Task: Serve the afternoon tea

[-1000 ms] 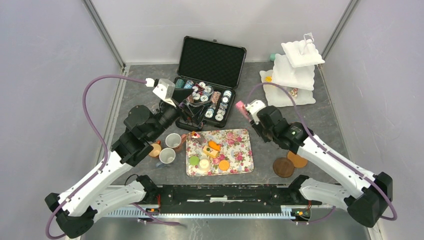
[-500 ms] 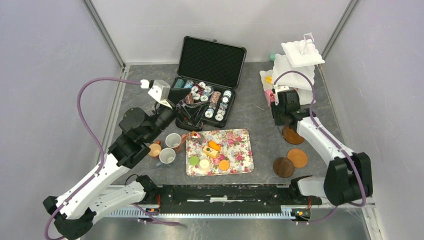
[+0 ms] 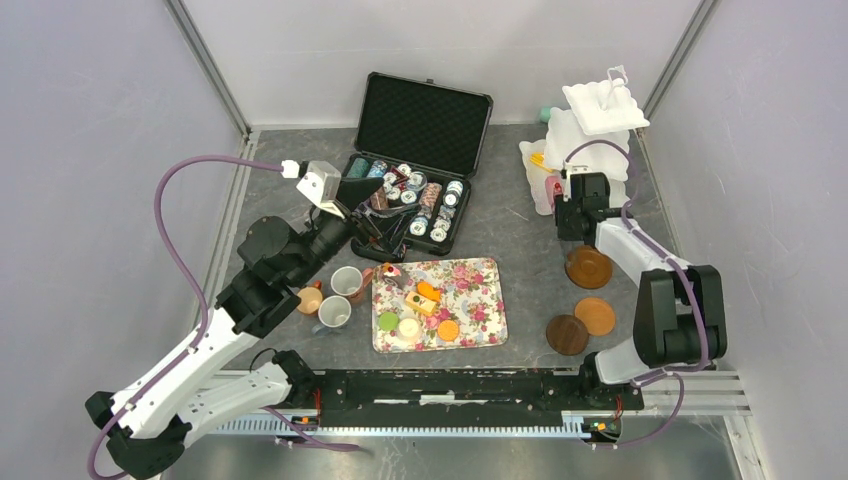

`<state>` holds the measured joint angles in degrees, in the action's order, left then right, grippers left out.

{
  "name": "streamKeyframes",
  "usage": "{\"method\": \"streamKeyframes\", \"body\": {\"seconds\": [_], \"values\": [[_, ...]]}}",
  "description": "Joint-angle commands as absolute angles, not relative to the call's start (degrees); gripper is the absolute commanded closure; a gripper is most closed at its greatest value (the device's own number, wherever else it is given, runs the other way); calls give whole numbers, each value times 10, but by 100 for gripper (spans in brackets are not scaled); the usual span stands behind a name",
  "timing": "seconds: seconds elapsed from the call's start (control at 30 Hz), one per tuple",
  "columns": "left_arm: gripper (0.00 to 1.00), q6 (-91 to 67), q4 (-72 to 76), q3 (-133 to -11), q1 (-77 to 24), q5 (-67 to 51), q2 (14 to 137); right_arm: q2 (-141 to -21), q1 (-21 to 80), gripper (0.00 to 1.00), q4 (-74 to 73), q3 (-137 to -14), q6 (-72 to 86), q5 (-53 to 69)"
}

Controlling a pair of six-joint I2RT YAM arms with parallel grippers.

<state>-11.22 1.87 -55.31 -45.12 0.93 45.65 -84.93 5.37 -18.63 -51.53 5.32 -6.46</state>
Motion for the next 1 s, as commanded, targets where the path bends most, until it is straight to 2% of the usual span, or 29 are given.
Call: {"method": "streamKeyframes", "body": {"seconds": [0.0, 0.2, 0.73, 0.97], "values": [[0, -108, 40, -564, -454, 2, 456, -858, 49, 75, -118, -543, 56, -63], [0, -103, 39, -564, -456, 5, 455, -892, 48, 73, -106, -556, 63, -71], [0, -101, 38, -564, -457, 7, 451, -884, 49, 49, -116, -556, 52, -73], [0, -104, 38, -565, -457, 4, 445, -845, 48, 46, -140, -550, 47, -73]]}}
